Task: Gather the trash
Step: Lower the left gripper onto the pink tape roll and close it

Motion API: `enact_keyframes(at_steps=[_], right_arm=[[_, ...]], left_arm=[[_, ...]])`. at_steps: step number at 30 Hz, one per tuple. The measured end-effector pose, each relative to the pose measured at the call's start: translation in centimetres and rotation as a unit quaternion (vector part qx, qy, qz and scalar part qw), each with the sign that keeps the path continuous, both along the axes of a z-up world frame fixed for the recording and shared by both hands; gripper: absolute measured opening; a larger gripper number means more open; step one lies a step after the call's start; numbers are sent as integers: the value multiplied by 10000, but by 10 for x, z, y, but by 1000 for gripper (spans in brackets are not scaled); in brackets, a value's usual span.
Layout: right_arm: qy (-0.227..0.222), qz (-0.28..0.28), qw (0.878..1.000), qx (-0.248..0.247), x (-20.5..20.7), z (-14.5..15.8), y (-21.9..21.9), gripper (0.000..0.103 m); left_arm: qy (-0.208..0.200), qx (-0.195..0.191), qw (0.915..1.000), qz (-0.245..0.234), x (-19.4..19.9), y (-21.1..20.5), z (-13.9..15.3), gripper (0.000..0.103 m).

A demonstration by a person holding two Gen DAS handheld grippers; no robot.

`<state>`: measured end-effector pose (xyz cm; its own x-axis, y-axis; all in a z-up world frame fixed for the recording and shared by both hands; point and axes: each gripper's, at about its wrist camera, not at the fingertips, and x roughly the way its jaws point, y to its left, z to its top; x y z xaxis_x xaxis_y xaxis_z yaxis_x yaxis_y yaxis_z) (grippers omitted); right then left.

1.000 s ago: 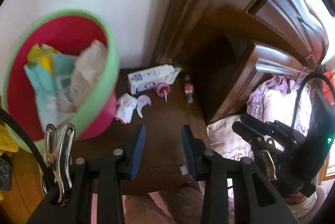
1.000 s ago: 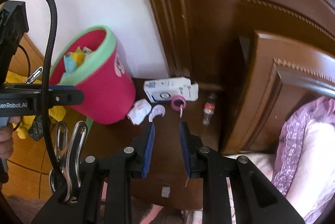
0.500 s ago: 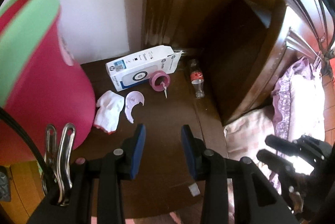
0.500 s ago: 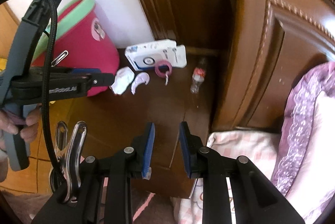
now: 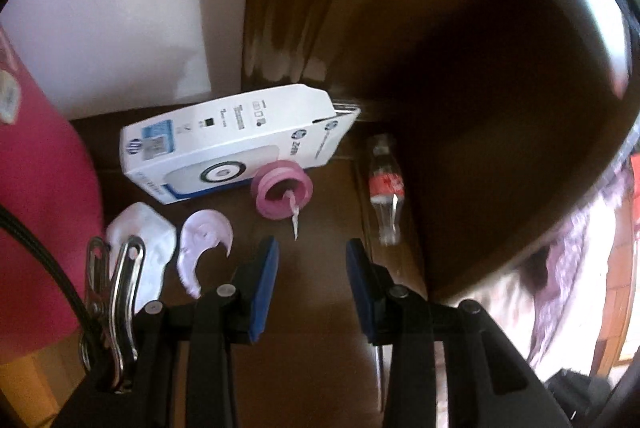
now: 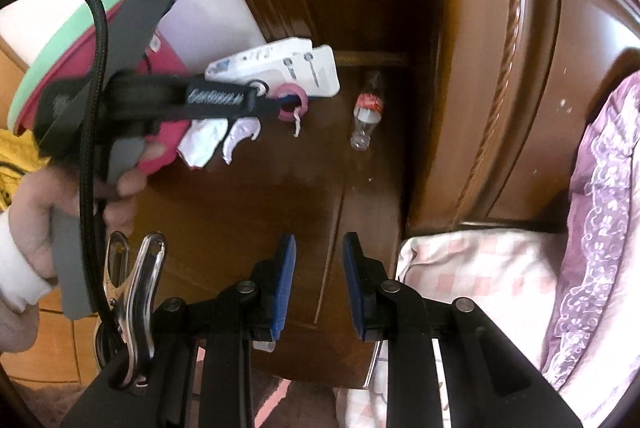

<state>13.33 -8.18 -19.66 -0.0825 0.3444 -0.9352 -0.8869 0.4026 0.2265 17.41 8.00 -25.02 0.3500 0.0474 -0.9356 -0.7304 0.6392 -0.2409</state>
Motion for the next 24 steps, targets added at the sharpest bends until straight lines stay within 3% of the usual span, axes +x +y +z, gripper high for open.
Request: enact_keyframes(at_steps=[8, 15, 22, 24], right_arm=[[125, 45, 9999, -40, 5, -17, -8, 25], [164, 105, 9998, -47, 10, -26, -8, 25], [249, 101, 9996, -81, 16, -32, -7, 25], [261, 95, 9996, -74, 18, -33, -5, 25]], left_arm=[[-2, -316, 9968, 735, 17, 25, -33, 45], [340, -171, 9951, 915, 33, 34, -54, 45], [511, 57, 9946, 904, 39, 34, -56, 44], [525, 83, 9944, 909, 36, 34, -56, 36]])
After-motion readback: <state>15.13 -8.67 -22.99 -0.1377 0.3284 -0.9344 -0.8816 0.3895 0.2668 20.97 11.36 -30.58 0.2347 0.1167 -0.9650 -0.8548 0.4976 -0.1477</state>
